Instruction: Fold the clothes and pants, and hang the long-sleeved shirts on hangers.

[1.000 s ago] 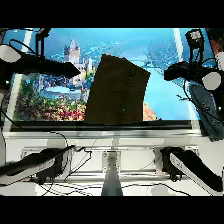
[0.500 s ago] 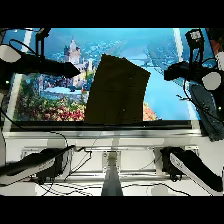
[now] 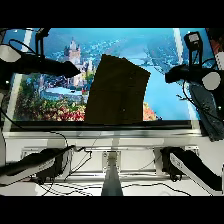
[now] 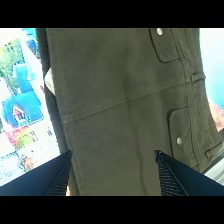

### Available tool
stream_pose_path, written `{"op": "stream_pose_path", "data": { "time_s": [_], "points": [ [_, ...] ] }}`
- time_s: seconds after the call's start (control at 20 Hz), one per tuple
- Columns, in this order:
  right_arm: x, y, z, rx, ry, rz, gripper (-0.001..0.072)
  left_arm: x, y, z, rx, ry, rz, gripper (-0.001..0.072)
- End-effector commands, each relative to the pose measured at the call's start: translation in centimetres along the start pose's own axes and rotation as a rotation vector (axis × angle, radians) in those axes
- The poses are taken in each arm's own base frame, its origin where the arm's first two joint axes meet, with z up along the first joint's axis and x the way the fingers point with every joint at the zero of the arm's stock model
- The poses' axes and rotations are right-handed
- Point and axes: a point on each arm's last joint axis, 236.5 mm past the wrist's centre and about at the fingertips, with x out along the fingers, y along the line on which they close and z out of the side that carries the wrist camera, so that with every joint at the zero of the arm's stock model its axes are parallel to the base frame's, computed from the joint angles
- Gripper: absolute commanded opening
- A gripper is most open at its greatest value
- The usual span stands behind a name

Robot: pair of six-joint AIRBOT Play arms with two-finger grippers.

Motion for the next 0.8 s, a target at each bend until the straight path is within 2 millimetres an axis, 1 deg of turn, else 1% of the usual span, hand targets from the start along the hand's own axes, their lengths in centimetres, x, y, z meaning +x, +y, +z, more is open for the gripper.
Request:
{"op": "stream_pose_path", "data": {
  "time_s": [0.0,0.05,0.1,0.15,0.2,0.25,0.3,0.35,0.4,0.45,0.5,0.55,0.65,0.75],
  "points": [
    [0.9,-2.7,-8.8,0.053,0.311,-0.020,0.0042,-0.1,-0.2,0.0,-0.003,-0.001,-0.007,0.0587],
    [1.2,-2.4,-12.2,0.105,0.416,0.013,0.0042,-0.1,-0.1,-0.3,-0.001,0.013,-0.005,0.0587],
    [1.3,-1.6,-15.5,0.151,0.512,0.058,0.0042,-0.2,0.3,-0.8,0.001,0.034,0.006,0.0587],
    [1.5,-0.1,-18.3,0.197,0.574,0.126,0.0041,-0.3,1.0,-1.4,0.010,0.059,0.032,0.0587],
    [2.0,2.7,-20.0,0.261,0.598,0.230,0.0041,-0.5,2.6,-1.9,0.044,0.079,0.091,0.0587],
    [2.2,5.8,-21.0,0.301,0.603,0.353,0.0041,-0.9,4.9,-2.5,0.059,0.107,0.172,0.0587],
    [2.3,9.1,-21.7,0.337,0.596,0.476,0.0041,-1.4,6.8,-3.2,0.040,0.137,0.229,0.0587],
    [2.4,11.5,-22.1,0.403,0.583,0.556,0.0042,-1.8,8.2,-4.2,0.008,0.164,0.261,0.0586],
    [2.8,12.8,-22.3,0.472,0.566,0.587,0.0052,-2.0,9.1,-5.3,-0.023,0.188,0.265,0.0586],
    [3.3,13.7,-22.5,0.531,0.552,0.603,0.0184,-2.0,9.9,-6.6,-0.062,0.214,0.265,0.0586],
    [3.6,14.3,-22.6,0.580,0.539,0.614,0.0409,-1.8,10.7,-8.3,-0.103,0.245,0.261,0.0586],
    [3.8,14.7,-22.7,0.622,0.534,0.616,0.0505,-1.4,11.1,-10.0,-0.141,0.279,0.251,0.0586],
    [4.4,14.6,-22.2,0.699,0.518,0.600,0.0505,0.0,11.2,-14.0,-0.228,0.348,0.201,0.0586],
    [4.9,14.5,-20.9,0.779,0.481,0.596,0.0505,1.9,10.1,-17.9,-0.277,0.400,0.119,0.0586]
  ]
}}
